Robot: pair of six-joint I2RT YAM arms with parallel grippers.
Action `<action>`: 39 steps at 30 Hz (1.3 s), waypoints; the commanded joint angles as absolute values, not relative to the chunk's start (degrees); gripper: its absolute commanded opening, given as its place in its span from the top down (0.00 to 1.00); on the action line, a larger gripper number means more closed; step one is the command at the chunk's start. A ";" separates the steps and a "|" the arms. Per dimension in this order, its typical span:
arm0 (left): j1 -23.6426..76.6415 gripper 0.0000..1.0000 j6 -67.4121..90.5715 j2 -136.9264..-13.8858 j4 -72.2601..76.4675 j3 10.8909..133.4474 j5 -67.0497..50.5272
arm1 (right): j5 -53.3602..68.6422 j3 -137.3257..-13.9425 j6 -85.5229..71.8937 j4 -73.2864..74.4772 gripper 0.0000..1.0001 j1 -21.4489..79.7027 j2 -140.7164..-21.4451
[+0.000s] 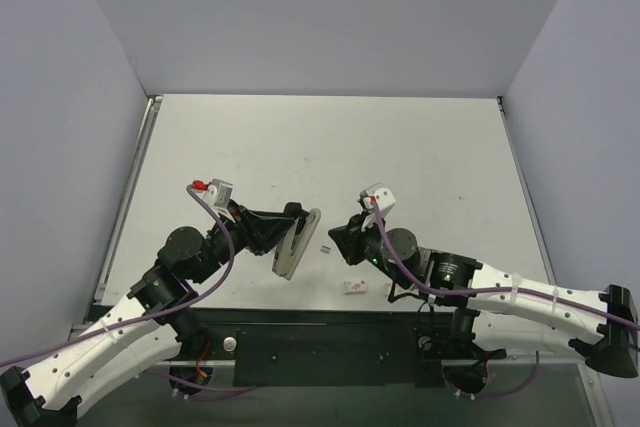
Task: Unload the staples from the stapler
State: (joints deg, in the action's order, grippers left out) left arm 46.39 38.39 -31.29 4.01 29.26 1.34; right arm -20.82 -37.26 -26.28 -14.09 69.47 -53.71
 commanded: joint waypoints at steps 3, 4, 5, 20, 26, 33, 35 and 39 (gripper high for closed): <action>46.49 1.00 37.44 -30.67 9.93 33.31 -8.60 | 1.18 -40.87 -21.27 -5.72 1.00 59.95 -51.24; 46.49 1.00 37.01 -31.11 10.02 33.83 -10.18 | 4.97 -41.39 -20.49 -5.10 1.00 58.46 -51.41; 46.41 1.00 36.74 -31.64 10.28 33.84 -11.15 | 6.58 -41.83 -19.96 -4.92 1.00 57.84 -51.50; 46.41 1.00 34.72 -35.59 14.58 33.13 -22.05 | 26.27 -46.93 -18.46 -7.29 1.00 55.37 -56.77; 46.58 1.00 34.28 -38.67 16.26 33.13 -29.08 | 27.16 -51.67 -15.12 -6.59 1.00 55.46 -60.02; 46.76 1.00 35.59 -40.43 19.94 32.17 -36.72 | 28.82 -53.96 -10.12 -6.50 1.00 55.37 -61.26; 47.11 1.00 36.38 -41.74 22.22 31.82 -39.27 | 29.44 -54.93 -8.71 -6.33 1.00 55.37 -61.43; 48.34 1.00 37.53 -43.94 25.83 31.46 -43.14 | 31.37 -57.48 -5.72 -5.36 1.00 55.28 -62.31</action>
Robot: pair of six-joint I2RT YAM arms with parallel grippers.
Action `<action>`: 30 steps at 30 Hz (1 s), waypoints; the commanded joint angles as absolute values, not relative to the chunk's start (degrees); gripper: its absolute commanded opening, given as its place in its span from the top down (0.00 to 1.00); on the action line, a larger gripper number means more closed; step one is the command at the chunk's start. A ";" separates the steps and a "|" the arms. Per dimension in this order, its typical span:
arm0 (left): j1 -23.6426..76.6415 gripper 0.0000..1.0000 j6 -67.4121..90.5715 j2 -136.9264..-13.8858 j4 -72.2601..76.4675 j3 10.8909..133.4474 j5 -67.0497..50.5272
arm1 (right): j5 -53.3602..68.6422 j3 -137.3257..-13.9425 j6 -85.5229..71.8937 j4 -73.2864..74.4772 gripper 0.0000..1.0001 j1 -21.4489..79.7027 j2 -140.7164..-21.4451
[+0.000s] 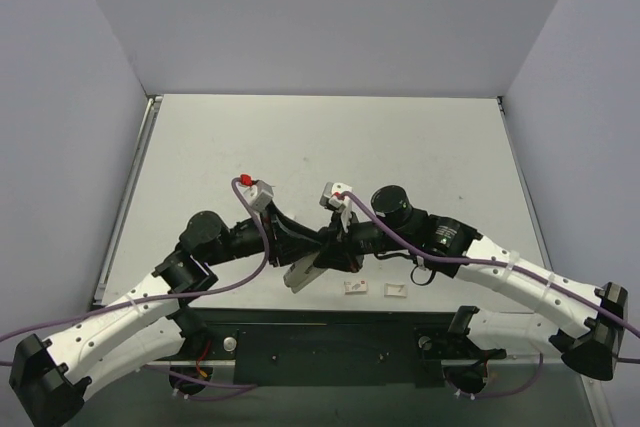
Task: Unload the staples from the stapler
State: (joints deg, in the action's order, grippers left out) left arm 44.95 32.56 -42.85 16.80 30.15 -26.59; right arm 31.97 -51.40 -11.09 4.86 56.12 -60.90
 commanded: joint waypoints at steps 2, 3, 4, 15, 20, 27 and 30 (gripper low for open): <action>49.22 1.00 38.14 -45.00 28.11 31.38 -44.90 | 31.73 -58.53 -4.05 -5.19 1.00 55.37 -62.75; 49.91 1.00 38.23 -45.61 28.56 31.64 -45.26 | 32.16 -59.41 -3.26 -4.84 1.00 55.11 -63.01; 50.18 1.00 38.15 -45.79 28.48 31.81 -45.18 | 32.69 -59.76 -2.90 -4.57 1.00 55.19 -63.54; 50.54 1.00 31.91 -44.21 18.29 35.33 -40.17 | 31.29 -56.25 -3.07 -1.50 1.00 54.84 -56.88; 50.54 1.00 28.05 -43.42 13.11 38.05 -35.52 | 29.89 -52.83 -5.88 -1.06 1.00 54.84 -51.69; 50.45 1.00 23.82 -43.06 3.79 43.15 -22.96 | 24.70 -51.33 -8.00 2.63 1.00 54.84 -45.89; 50.45 1.00 21.28 -44.29 -2.34 47.02 -15.07 | 21.19 -51.07 -8.61 4.30 1.00 54.84 -44.47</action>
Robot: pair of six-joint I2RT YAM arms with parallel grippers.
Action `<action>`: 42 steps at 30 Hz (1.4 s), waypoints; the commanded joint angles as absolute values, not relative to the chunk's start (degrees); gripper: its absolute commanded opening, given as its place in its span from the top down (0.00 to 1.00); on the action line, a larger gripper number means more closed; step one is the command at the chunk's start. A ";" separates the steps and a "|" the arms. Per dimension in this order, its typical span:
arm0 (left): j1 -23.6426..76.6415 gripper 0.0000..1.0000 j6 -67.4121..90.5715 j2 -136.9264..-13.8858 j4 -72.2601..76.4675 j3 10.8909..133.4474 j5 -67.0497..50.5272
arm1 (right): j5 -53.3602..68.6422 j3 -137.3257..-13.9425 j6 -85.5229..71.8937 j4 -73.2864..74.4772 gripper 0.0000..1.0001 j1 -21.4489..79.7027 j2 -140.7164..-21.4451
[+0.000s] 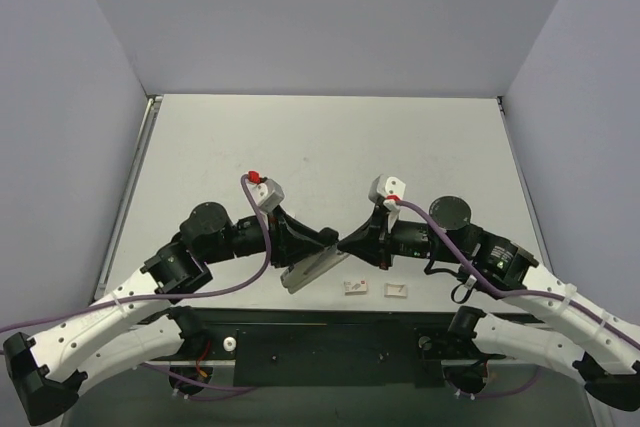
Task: Unload the staples from the stapler
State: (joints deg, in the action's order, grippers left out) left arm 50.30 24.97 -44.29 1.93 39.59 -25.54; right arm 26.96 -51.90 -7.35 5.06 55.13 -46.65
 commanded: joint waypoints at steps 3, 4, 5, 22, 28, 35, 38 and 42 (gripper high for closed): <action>50.36 1.00 19.34 -45.53 -6.23 50.87 -6.96 | 17.94 -50.89 -9.23 5.45 1.00 54.84 -42.72; 50.36 1.00 19.07 -46.40 -7.72 51.67 -2.85 | 16.19 -50.71 -9.49 5.88 1.00 54.84 -42.11; 50.27 1.00 18.29 -47.19 -8.34 52.90 -0.72 | 15.30 -50.36 -9.93 6.06 1.00 54.93 -41.66; 29.81 1.00 18.45 -57.03 -7.65 56.34 15.38 | 4.75 -45.09 -14.67 5.89 1.00 54.84 -39.55; 25.15 1.00 18.98 -63.36 -5.37 56.00 18.72 | 3.69 -43.60 -15.82 5.80 1.00 55.02 -40.25; 21.01 1.00 19.60 -69.78 -0.88 54.23 20.74 | 2.55 -42.37 -15.64 6.42 1.00 55.02 -39.55; 19.78 1.00 18.90 -73.72 1.93 54.23 21.88 | 2.99 -42.01 -16.17 6.15 1.00 55.11 -40.16; 18.99 1.00 19.25 -78.03 3.95 53.79 22.93 | 2.55 -41.31 -16.52 5.54 1.00 55.20 -41.04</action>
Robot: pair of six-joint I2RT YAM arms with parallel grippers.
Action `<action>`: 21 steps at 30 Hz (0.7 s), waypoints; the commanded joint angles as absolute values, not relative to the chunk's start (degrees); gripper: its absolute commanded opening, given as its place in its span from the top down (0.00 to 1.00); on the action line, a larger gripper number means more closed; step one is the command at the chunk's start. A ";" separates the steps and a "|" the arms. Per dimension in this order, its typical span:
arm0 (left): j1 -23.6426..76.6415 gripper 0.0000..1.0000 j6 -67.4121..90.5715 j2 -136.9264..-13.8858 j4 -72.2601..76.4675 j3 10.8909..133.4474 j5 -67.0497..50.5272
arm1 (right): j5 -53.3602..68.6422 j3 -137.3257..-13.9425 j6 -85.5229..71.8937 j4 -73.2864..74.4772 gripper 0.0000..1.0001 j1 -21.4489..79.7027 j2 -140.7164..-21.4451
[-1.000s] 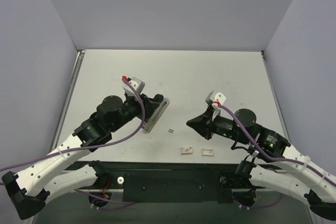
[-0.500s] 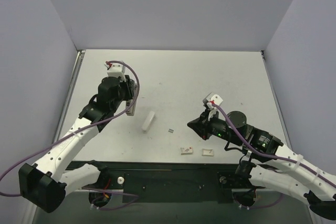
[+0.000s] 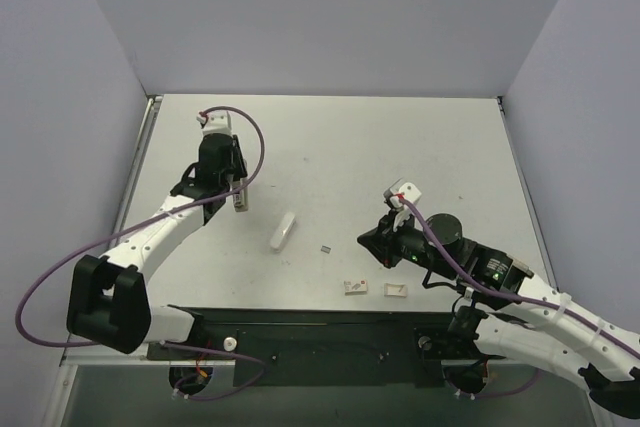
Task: Unload the staples from the stapler
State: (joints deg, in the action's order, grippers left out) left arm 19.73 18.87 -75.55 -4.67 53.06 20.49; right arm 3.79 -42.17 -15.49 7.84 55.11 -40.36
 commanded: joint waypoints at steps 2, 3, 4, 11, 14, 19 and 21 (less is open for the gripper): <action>18.81 1.00 18.90 -80.40 5.27 53.62 24.77 | 2.81 -41.13 -16.44 5.54 1.00 55.11 -41.31; 18.63 1.00 18.81 -81.38 5.80 53.70 25.48 | 3.07 -41.05 -16.26 5.62 1.00 55.19 -41.48; 18.46 1.00 18.63 -83.04 5.97 53.88 26.01 | 3.25 -41.04 -16.26 5.71 1.00 55.28 -41.57; 17.40 1.00 18.11 -91.13 5.01 57.30 27.68 | 1.85 -40.43 -15.29 6.94 1.00 55.20 -41.48; 16.96 1.00 18.19 -94.21 3.43 58.97 27.51 | 1.41 -40.60 -14.85 7.56 1.00 55.28 -41.31; 16.52 0.81 18.37 -97.55 0.79 61.87 27.51 | 0.44 -40.96 -14.50 8.17 1.00 55.28 -41.48; 16.52 0.74 18.54 -98.26 0.18 62.40 27.25 | 0.44 -41.13 -14.50 8.17 0.99 55.28 -41.92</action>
State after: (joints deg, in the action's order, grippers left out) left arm 16.97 18.79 -98.10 -1.19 57.76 25.82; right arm 2.15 -40.71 -14.98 8.25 55.16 -41.67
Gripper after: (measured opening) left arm 0.416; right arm 0.001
